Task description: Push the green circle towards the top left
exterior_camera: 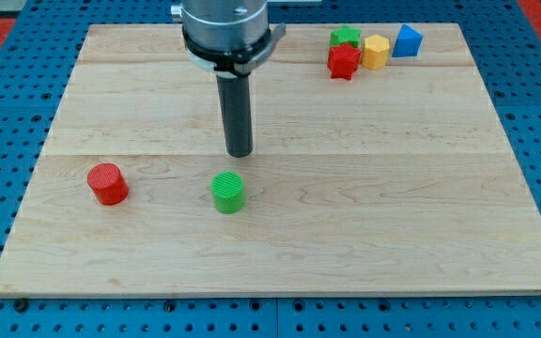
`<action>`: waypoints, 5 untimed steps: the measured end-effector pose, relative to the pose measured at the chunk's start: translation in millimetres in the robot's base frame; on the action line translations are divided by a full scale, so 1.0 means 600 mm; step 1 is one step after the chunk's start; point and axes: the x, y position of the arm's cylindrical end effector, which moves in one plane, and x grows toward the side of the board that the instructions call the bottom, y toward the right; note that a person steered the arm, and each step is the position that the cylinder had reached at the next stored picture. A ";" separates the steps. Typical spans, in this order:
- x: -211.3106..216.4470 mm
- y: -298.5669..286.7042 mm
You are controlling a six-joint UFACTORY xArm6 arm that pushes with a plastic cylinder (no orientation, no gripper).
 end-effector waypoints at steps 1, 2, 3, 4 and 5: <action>0.000 0.000; 0.008 0.022; 0.017 0.067; -0.011 0.068; -0.078 0.070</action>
